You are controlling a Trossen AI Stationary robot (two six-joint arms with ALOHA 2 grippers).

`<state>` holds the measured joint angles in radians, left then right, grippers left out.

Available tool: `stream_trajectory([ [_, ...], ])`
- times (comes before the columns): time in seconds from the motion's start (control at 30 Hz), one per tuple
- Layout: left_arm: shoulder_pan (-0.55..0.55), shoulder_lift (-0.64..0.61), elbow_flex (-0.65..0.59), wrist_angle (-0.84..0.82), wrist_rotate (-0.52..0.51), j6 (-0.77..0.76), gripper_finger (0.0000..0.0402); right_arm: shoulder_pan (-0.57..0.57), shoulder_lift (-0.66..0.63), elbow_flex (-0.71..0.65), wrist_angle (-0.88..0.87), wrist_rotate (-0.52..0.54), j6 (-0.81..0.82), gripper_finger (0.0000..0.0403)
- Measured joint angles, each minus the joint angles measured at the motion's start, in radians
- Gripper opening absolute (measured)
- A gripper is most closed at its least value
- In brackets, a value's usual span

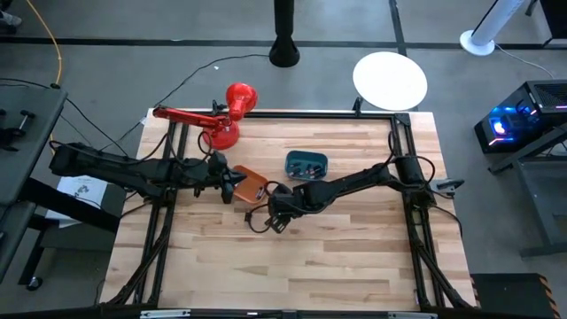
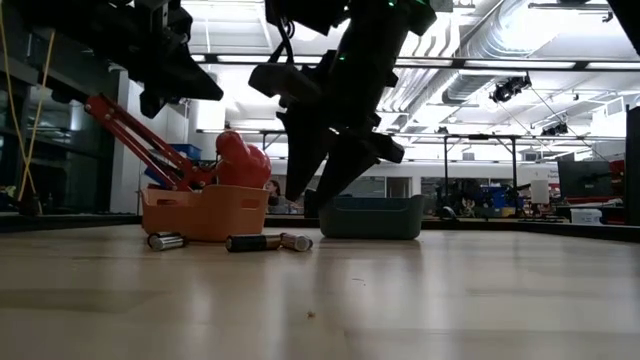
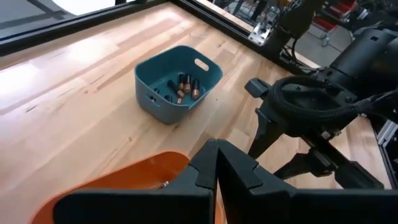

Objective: Sort batteries
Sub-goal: Put the silver battery into the orange bin

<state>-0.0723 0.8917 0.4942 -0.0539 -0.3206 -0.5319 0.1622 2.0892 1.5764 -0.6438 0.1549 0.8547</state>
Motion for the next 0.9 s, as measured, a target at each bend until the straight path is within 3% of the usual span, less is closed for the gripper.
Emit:
stream_trajectory([
  [0.5,0.0,0.0,0.0,0.017,-0.014,-0.011,0.0,-0.012,0.054,0.0,0.067,-0.013,-0.018,0.016],
  [0.9,0.002,0.0,0.0,0.066,-0.057,-0.042,0.0,-0.009,0.1,0.003,-0.004,0.038,-0.025,0.016],
])
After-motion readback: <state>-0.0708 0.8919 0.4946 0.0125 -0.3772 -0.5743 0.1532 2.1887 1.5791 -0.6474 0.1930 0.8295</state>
